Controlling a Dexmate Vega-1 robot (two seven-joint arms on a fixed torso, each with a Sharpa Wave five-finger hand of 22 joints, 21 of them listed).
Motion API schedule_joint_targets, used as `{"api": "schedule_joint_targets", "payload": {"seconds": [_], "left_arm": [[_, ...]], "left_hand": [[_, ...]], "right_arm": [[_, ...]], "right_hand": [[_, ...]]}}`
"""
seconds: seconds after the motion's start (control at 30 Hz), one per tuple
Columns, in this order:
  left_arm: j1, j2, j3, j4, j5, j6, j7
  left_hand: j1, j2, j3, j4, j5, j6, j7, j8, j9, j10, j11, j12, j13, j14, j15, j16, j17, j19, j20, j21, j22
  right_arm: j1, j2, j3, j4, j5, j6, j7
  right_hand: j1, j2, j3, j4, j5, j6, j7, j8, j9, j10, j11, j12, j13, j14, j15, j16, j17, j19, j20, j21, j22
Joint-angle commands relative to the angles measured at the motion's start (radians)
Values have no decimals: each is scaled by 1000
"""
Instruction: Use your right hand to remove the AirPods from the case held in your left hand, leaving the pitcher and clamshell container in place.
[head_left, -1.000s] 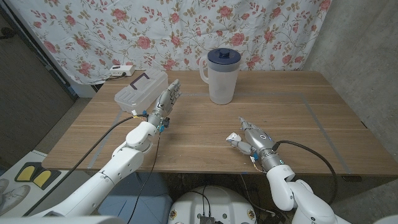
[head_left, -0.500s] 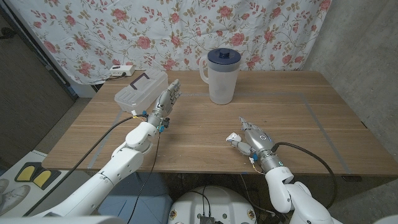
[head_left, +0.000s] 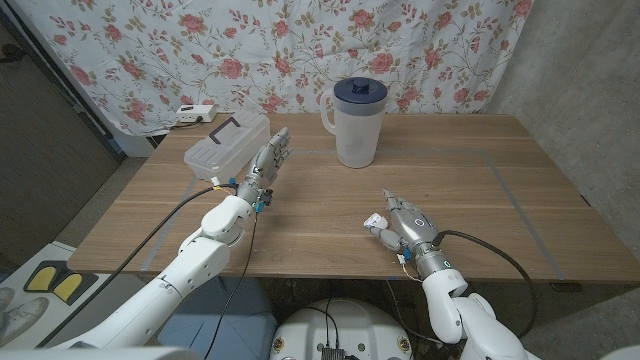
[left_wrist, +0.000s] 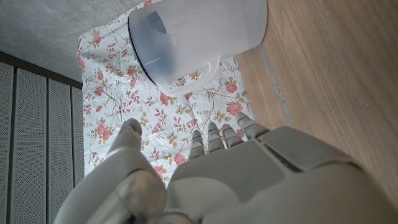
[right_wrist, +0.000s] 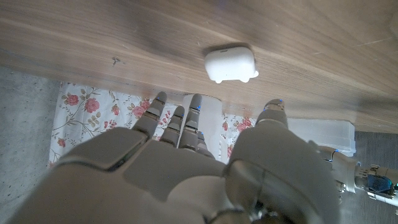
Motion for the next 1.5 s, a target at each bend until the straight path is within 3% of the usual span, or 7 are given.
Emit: {"api": "schedule_joint_targets", "payload": {"seconds": [0.03, 0.97, 1.5], "left_arm": [[-3, -3, 1, 9, -3, -1, -4], [-21, -4, 9, 31, -10, 8, -17], [-23, -6, 12, 30, -5, 10, -7]], "left_hand": [[14, 0, 6, 1, 0, -5, -1, 4, 2, 0, 1, -1, 3, -4, -2, -1, 1, -3, 3, 0, 5], [16, -1, 5, 2, 0, -7, -1, 4, 2, -2, 0, -1, 3, -5, -1, -1, 1, -4, 3, 0, 5], [17, -1, 4, 2, 0, -7, 0, 4, 2, -1, 1, -1, 4, -5, -1, -1, 1, -4, 3, 1, 5]], "right_arm": [[12, 29, -23, 23, -38, -15, 17], [47, 75, -50, 60, -81, -70, 84], [54, 80, -48, 70, -76, -79, 88]], "right_hand": [[1, -7, 3, -1, 2, -1, 1, 4, 2, 2, 0, 9, 5, -1, 6, 2, 4, 5, -1, 2, 2], [4, -10, 10, -1, 0, -9, -2, 1, 2, -8, 8, 21, 26, -8, 14, -2, 11, -3, 6, -1, 2], [47, 2, 36, -19, 10, -14, -12, 2, 2, -12, -5, 31, 41, -11, 9, -5, 14, -11, 4, -2, 2]]}}
